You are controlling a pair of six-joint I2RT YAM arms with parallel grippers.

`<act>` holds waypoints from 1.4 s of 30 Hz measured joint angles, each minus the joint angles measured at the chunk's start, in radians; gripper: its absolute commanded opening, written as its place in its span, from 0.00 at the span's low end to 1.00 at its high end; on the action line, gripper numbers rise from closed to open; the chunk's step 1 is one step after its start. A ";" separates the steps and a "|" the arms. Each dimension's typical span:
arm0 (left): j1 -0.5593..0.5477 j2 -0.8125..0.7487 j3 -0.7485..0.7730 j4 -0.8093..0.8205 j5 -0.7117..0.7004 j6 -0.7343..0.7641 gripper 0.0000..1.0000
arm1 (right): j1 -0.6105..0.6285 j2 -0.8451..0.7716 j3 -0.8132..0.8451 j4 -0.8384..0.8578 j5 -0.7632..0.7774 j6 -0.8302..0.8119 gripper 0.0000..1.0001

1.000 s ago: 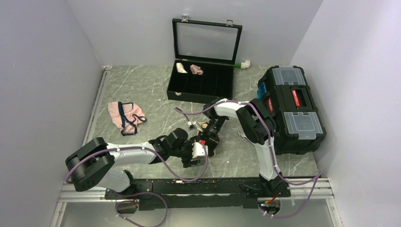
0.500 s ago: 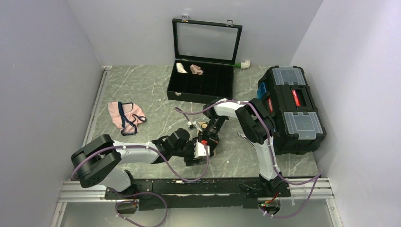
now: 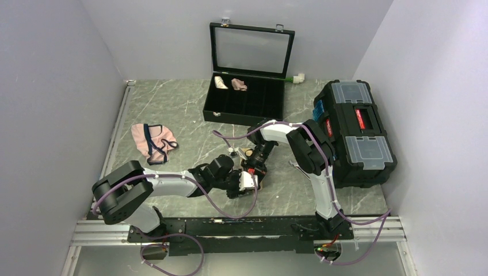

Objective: Roll the underwear
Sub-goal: Roll the underwear to the center of the board.

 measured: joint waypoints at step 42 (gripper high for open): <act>0.178 0.183 0.220 -0.287 0.264 -0.121 0.00 | -0.143 -0.154 -0.018 0.023 0.034 0.036 0.38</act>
